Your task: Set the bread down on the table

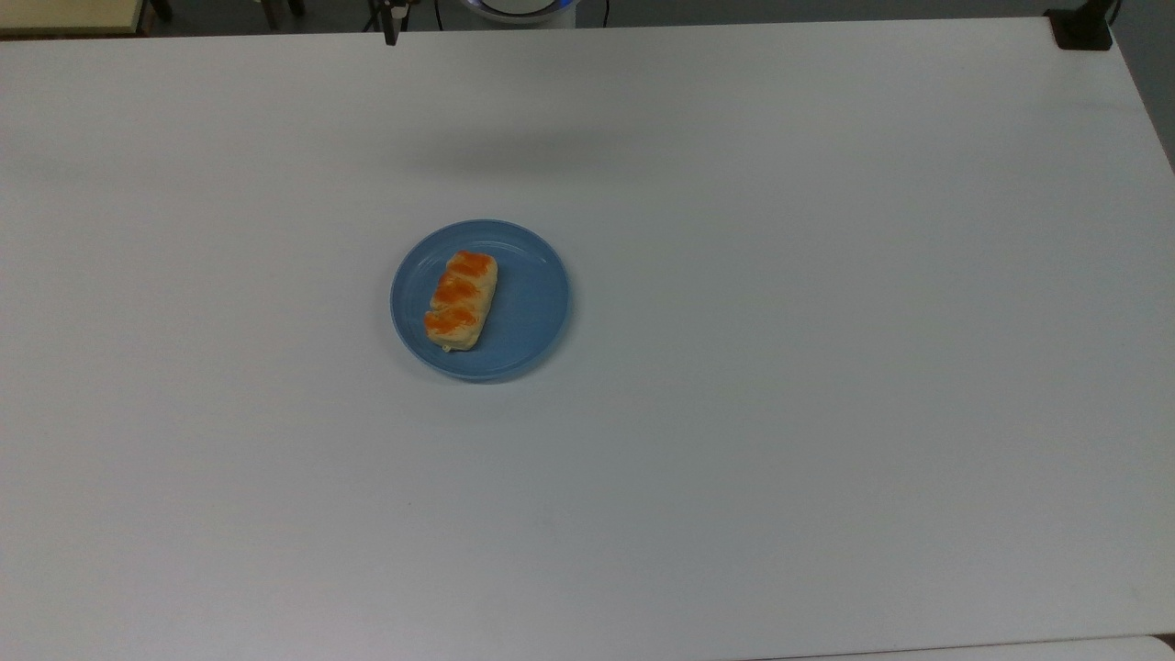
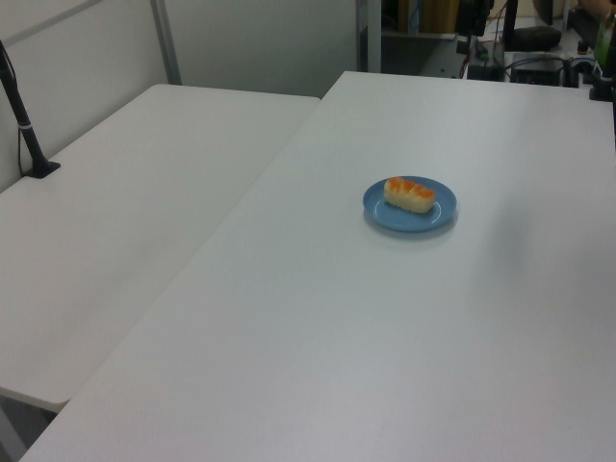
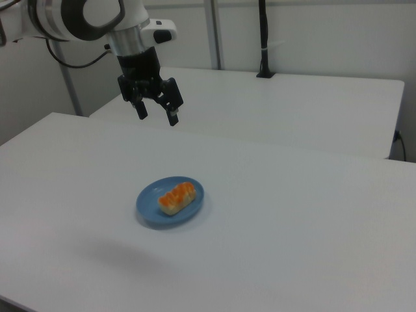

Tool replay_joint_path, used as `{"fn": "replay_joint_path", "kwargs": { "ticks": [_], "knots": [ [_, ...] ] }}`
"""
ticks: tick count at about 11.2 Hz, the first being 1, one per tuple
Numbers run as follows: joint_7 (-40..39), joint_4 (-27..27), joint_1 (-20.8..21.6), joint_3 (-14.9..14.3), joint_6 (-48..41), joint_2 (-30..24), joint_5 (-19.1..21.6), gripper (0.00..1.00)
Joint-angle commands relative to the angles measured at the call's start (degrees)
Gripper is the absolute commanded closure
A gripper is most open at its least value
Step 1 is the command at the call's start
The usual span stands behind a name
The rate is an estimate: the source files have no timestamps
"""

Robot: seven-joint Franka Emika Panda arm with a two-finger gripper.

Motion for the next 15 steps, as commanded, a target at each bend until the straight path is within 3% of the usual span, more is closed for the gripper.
{"fn": "replay_joint_path", "kwargs": {
  "ticks": [1, 15],
  "knots": [
    [-0.6, -1.0, 1.3, -1.3, -0.4, -0.8, 1.3, 0.00],
    [-1.2, -1.0, 0.5, -1.4, -0.2, -0.6, 1.4, 0.00]
  ]
}}
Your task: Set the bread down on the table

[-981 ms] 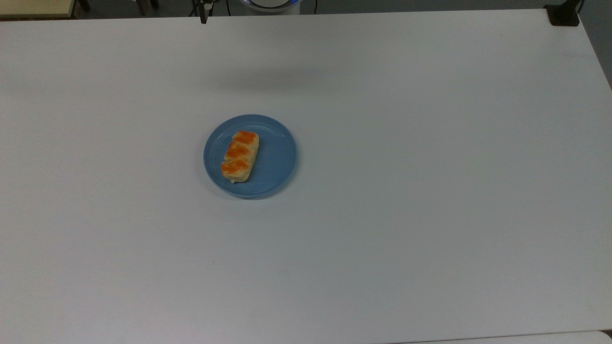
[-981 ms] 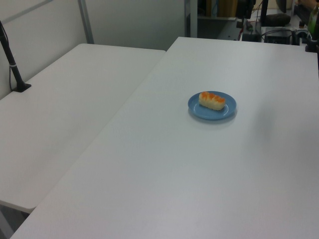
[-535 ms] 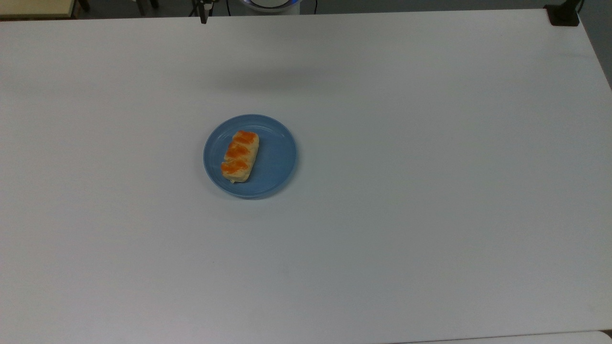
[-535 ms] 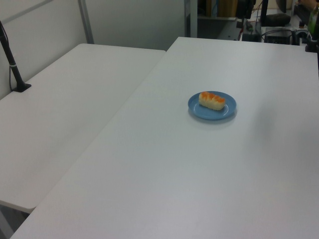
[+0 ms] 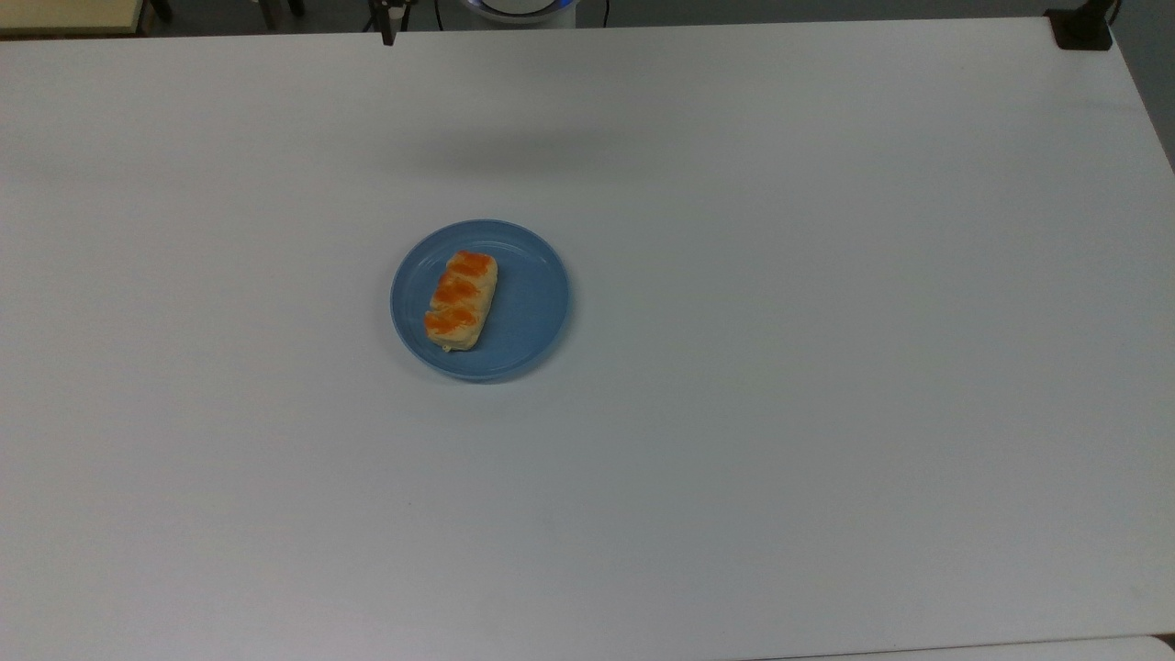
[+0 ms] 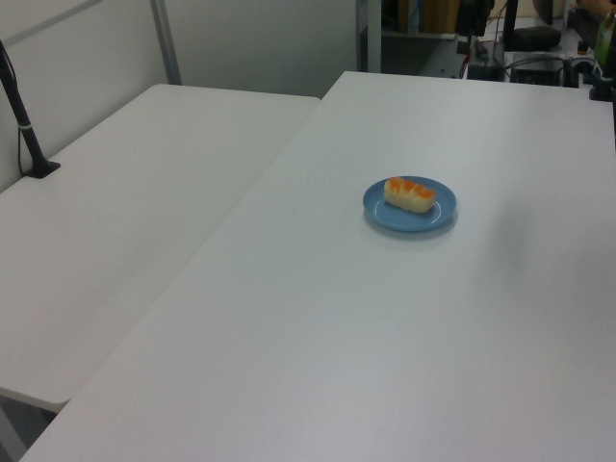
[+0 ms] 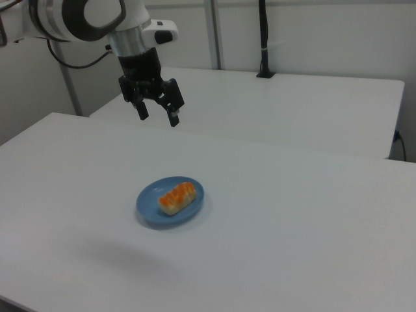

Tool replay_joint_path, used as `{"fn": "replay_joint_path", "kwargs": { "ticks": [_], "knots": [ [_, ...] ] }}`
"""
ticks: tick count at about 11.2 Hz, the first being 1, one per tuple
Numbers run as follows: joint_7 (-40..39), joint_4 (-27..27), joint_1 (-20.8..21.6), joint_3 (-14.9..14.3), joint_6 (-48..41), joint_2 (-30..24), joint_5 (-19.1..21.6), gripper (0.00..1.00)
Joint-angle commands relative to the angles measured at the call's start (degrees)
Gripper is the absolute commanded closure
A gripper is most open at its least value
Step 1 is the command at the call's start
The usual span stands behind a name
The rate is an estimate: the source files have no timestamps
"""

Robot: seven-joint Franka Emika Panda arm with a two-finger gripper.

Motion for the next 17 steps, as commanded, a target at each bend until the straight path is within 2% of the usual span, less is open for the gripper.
{"fn": "replay_joint_path", "kwargs": {
  "ticks": [1, 8, 10, 12, 13, 16, 17],
  "knots": [
    [-1.5, -0.9, 0.7, -1.3, 0.0, -0.4, 1.3, 0.00],
    [-1.4, -2.2, 0.9, -0.5, 3.5, 4.8, 0.8, 0.00],
    [-1.8, -5.4, 1.2, 0.3, 10.2, 7.9, 0.9, 0.00],
    [-1.0, -6.5, 1.4, 0.5, 14.9, 11.5, 1.2, 0.00],
    [0.7, -8.7, 1.5, 0.7, 16.8, 12.7, 1.6, 0.00],
    [9.5, -17.4, 1.5, 3.5, 32.3, 13.7, 2.0, 0.00],
    [10.0, -17.8, 1.6, 3.5, 33.8, 15.1, 2.0, 0.00]
  ]
}}
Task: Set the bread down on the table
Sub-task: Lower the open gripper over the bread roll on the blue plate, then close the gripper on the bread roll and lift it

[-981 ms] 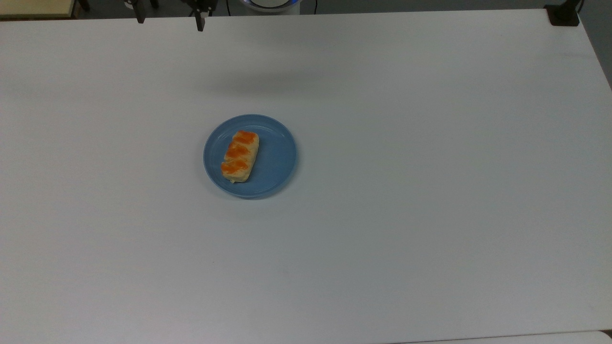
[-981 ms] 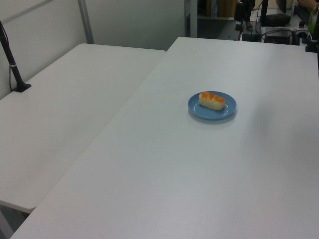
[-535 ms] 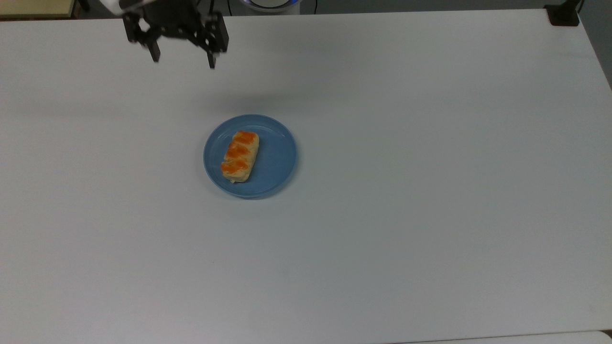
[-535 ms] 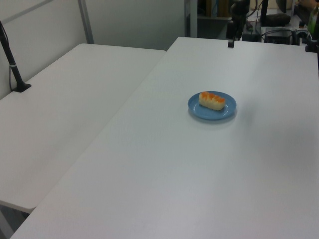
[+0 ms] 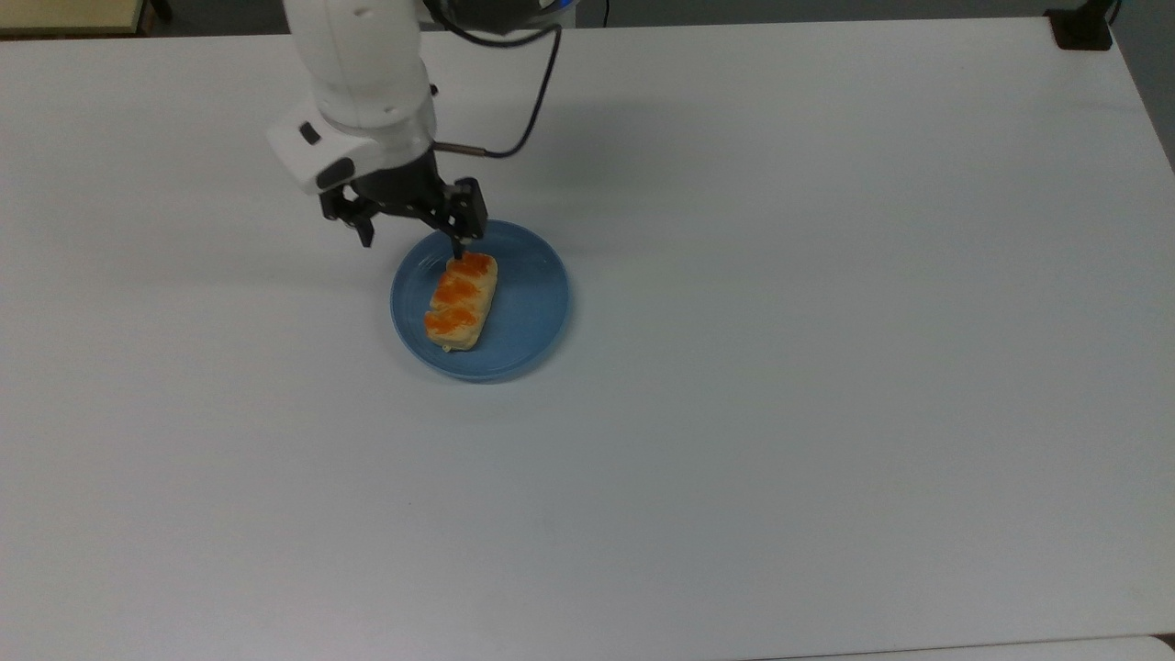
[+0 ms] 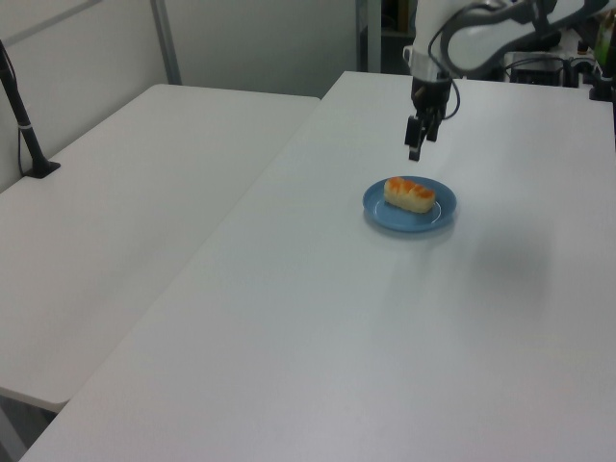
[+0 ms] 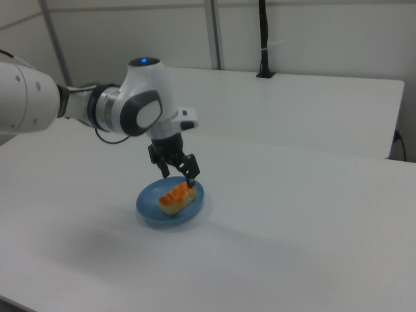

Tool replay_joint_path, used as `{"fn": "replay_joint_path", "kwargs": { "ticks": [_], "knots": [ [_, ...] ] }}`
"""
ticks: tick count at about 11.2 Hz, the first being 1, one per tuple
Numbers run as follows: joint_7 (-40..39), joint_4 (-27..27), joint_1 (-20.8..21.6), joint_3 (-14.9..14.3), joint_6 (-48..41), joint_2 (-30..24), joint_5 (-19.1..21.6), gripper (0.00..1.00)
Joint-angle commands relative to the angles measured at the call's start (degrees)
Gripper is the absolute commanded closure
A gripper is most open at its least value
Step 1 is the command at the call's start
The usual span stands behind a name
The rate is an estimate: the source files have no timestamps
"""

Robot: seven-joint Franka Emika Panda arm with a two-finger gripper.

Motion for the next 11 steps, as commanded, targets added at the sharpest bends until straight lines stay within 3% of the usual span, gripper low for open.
{"fn": "replay_joint_path", "kwargs": {
  "ticks": [1, 5, 7, 9, 11],
  "knots": [
    [4.6, -4.0, 0.8, 0.8, 6.2, 1.0, 0.9, 0.00],
    [4.9, -3.9, 1.0, 2.6, 6.4, 4.2, 1.0, 0.02],
    [4.8, -3.9, 1.1, 4.2, 6.4, 5.3, 0.3, 0.20],
    [4.5, -3.8, 1.1, 4.5, 5.6, 4.9, 0.2, 0.47],
    [4.2, -1.9, 1.1, 4.8, 2.2, 3.0, 0.2, 0.48]
  ]
}}
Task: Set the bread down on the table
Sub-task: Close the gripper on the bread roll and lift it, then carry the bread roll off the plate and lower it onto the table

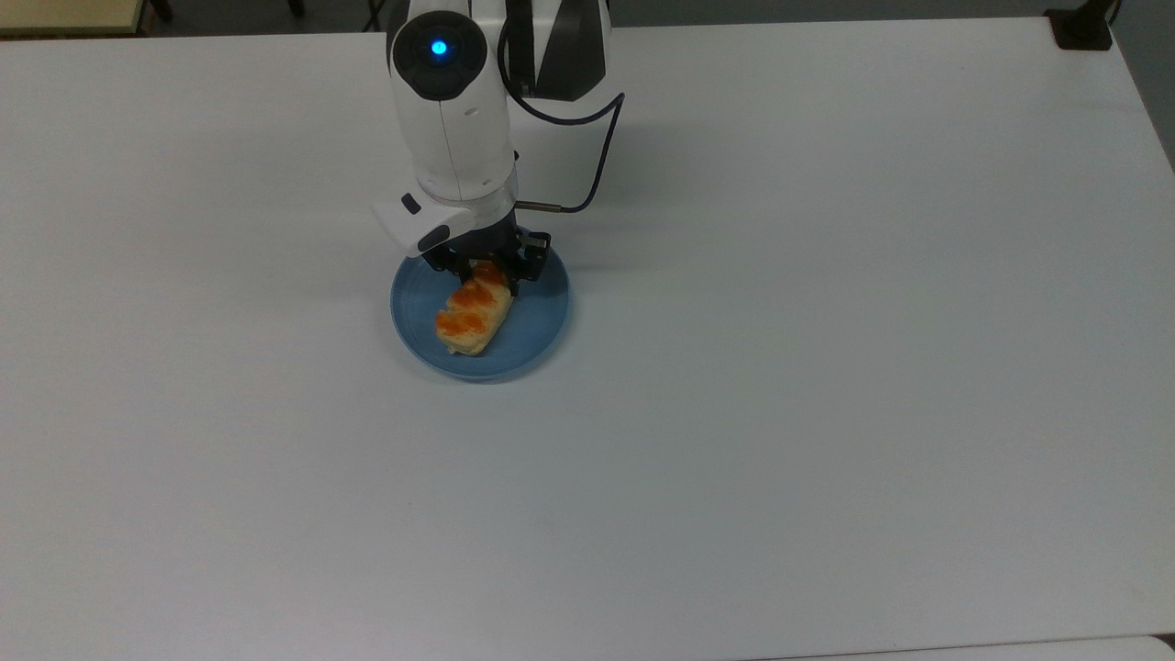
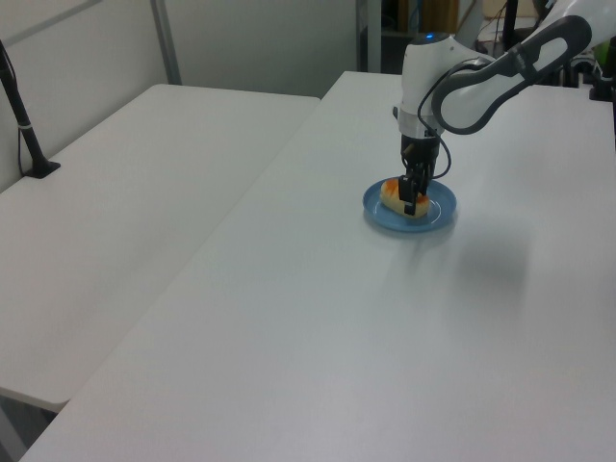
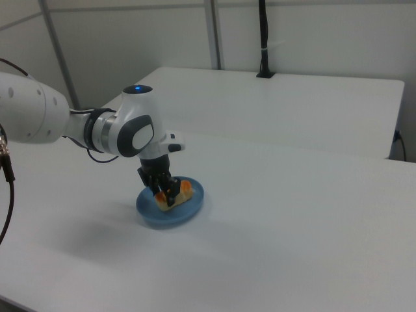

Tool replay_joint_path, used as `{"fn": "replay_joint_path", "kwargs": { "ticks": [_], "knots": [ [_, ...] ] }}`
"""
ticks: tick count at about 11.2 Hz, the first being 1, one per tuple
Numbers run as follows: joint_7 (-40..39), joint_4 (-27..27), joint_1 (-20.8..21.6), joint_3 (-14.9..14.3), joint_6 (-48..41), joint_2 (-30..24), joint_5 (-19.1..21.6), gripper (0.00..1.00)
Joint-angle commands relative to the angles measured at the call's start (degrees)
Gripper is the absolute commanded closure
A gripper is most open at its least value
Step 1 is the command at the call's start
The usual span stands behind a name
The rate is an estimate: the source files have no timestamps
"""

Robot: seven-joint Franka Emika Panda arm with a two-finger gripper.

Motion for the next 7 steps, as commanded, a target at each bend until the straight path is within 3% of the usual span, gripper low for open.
{"fn": "replay_joint_path", "kwargs": {
  "ticks": [1, 3, 5, 7],
  "knots": [
    [0.1, 3.4, 0.4, 1.1, -7.4, -3.8, 0.3, 0.48],
    [0.6, 7.5, 0.4, 5.6, -14.7, -5.3, 0.3, 0.48],
    [0.1, 7.7, 0.4, 10.6, -14.9, -5.0, -0.1, 0.46],
    [-0.2, 7.5, 3.5, 12.6, -14.4, -3.3, -3.2, 0.46]
  ]
}}
